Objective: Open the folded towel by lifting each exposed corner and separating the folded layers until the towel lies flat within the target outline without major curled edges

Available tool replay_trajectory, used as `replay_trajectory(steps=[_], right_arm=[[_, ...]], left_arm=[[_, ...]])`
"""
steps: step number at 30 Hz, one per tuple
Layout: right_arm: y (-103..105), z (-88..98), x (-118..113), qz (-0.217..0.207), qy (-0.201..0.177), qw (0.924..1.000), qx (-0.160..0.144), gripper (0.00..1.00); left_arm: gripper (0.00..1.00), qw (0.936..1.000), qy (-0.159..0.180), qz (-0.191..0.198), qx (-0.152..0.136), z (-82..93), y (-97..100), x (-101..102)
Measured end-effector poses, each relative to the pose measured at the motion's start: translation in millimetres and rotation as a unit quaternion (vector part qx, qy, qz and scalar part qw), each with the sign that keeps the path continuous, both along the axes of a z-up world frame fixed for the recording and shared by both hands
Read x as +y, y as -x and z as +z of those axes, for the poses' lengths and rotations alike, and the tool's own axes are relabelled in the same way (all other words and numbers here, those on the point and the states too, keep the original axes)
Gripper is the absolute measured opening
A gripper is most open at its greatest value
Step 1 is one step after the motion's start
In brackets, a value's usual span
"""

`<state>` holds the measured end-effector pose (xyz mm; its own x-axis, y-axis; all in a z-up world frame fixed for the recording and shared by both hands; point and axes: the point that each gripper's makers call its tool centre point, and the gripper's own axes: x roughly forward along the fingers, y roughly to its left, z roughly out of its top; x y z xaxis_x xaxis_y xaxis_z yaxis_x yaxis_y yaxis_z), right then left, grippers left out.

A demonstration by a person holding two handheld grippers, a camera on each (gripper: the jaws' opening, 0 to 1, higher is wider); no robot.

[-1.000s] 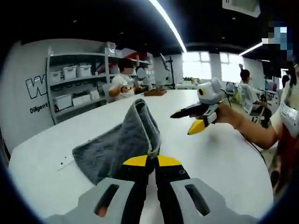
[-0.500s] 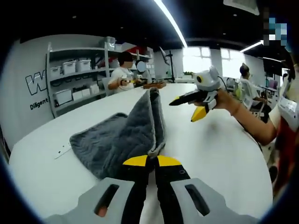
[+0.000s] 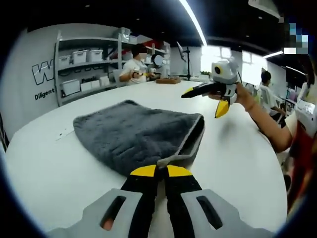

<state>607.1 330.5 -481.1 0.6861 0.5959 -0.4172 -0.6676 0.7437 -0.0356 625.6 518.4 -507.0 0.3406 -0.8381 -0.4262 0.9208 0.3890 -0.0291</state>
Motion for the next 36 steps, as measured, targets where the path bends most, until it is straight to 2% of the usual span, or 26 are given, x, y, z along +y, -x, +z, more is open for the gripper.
replay_trajectory(steps=[2, 3, 7, 11, 15, 18, 20, 24, 27, 30, 32, 34, 36], right_arm=[[-1, 0.1, 0, -0.004, -0.002, 1.0, 0.0, 0.99], [-2, -0.7, -1, -0.005, -0.001, 1.0, 0.001, 0.99], [-2, -3.9, -2, -0.007, 0.005, 0.9999, 0.006, 0.99], [-2, -4.7, -2, -0.006, 0.006, 0.9999, 0.007, 0.99], [-2, -3.5, -3, -0.007, 0.003, 0.9999, 0.006, 0.99], [-4, -4.5, -4, -0.013, 0.002, 0.9999, 0.009, 0.99], [-4, -8.3, -4, -0.012, 0.014, 0.9998, 0.012, 0.99], [-4, -9.9, -4, -0.012, 0.017, 0.9996, 0.016, 0.99], [-5, -10.2, -3, -0.011, 0.02, 0.9996, 0.017, 0.99], [-5, -11.6, -2, -0.01, 0.024, 0.9995, 0.018, 0.99], [-5, -12.4, -2, -0.01, 0.027, 0.9994, 0.019, 0.99], [-5, -13.7, -3, -0.012, 0.029, 0.9993, 0.022, 0.99], [-5, -14.1, -4, -0.014, 0.034, 0.9991, 0.022, 0.99]], left_arm=[[0.04, 0.9999, -0.003, 0.001, 0.012, -6.5, 3.2, 2], [0.04, 0.9993, -0.014, 0.012, 0.031, -14.3, 4.5, 6], [0.05, 0.9983, 0.009, 0.022, 0.054, -16.4, 3.8, 9], [0.07, 0.9985, 0.006, 0.018, 0.052, -15.4, 6.9, 8], [0.17, 0.9991, 0.002, 0.007, 0.043, -9.4, 12.4, 6], [0.21, 0.9989, -0.009, -0.01, 0.045, -5.6, 23.5, 2], [0.28, 0.9989, 0.001, -0.015, 0.045, 2.9, 28.8, -1], [0.41, 0.9972, 0.06, -0.002, 0.045, 29.7, 28.1, -8], [0.66, 0.9943, 0.098, 0.031, 0.032, 49.8, 12.7, -8], [0.79, 0.994, 0.096, 0.047, 0.022, 52.6, 2.3, -8], [0.87, 0.9939, 0.086, 0.066, 0.019, 48.6, -7.5, -7], [0.96, 0.9936, 0.077, 0.08, 0.023, 42.3, -14.6, -6], [0.99, 0.9931, 0.06, 0.092, 0.04, 30.9, -18.6, -5]])
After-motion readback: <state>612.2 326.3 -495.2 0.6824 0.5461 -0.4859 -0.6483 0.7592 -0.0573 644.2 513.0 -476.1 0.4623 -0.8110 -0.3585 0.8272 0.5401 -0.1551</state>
